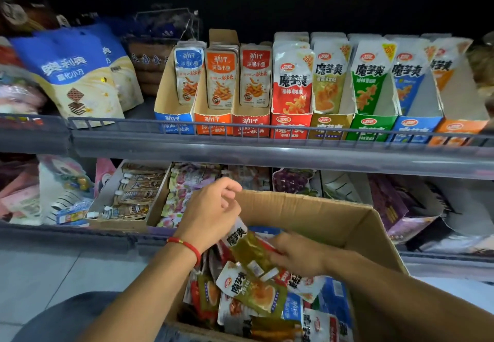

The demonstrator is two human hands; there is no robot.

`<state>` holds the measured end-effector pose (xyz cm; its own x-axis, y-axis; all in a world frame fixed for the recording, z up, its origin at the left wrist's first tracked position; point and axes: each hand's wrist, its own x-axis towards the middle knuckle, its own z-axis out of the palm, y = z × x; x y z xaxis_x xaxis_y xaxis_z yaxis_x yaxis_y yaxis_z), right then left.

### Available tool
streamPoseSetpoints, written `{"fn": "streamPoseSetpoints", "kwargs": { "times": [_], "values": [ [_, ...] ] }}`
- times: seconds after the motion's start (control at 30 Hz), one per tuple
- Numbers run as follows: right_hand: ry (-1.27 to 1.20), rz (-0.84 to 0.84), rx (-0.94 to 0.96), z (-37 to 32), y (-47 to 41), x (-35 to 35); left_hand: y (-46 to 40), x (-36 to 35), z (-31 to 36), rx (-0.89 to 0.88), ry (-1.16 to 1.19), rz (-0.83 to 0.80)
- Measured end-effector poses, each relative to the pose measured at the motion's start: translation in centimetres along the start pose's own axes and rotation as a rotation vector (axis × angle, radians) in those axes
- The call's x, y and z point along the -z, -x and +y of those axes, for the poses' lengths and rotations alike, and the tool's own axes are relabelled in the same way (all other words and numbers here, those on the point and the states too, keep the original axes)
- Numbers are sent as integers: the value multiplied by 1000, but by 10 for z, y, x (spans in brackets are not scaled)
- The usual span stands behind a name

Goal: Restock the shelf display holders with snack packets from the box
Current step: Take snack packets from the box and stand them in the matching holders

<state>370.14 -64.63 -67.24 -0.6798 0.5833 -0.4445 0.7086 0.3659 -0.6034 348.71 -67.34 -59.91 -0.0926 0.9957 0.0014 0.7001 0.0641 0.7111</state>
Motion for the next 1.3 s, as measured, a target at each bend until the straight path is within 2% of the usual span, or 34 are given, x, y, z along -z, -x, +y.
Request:
{"fn": "streamPoseSetpoints", "kwargs": {
  "times": [0.07,0.13,0.2,0.3,0.33,0.5,0.53,0.6,0.67,0.87,1.0,1.17,1.23,1.3],
  "values": [
    [-240,46,-54,-7,32,31,3,-5,3,-21,-17,103],
    [-495,139,-99,-9,60,48,12,-11,12,30,21,153],
    [-724,240,-97,-15,79,53,25,-17,25,173,229,29],
    [-925,371,-34,-35,83,49,41,-30,49,403,882,-277],
    [-955,417,-21,-40,80,45,44,-34,54,426,981,-314],
    [-1073,575,-9,-53,73,36,37,-36,57,347,931,-98],
    [-1045,623,-16,-53,75,38,36,-34,56,333,900,-64],
    [-773,758,12,-54,79,41,35,-31,53,299,784,1],
    [-561,803,45,-58,80,39,36,-31,52,277,719,22],
    [-616,950,35,-62,73,37,39,-28,61,238,760,35],
    [-638,903,45,-63,76,57,36,-10,60,194,807,62],
    [-473,670,145,-84,74,94,25,18,51,116,841,184],
    [-391,725,177,-101,72,123,15,33,43,127,901,299],
    [-294,867,195,-120,66,158,2,48,33,145,942,426]
  ]
}}
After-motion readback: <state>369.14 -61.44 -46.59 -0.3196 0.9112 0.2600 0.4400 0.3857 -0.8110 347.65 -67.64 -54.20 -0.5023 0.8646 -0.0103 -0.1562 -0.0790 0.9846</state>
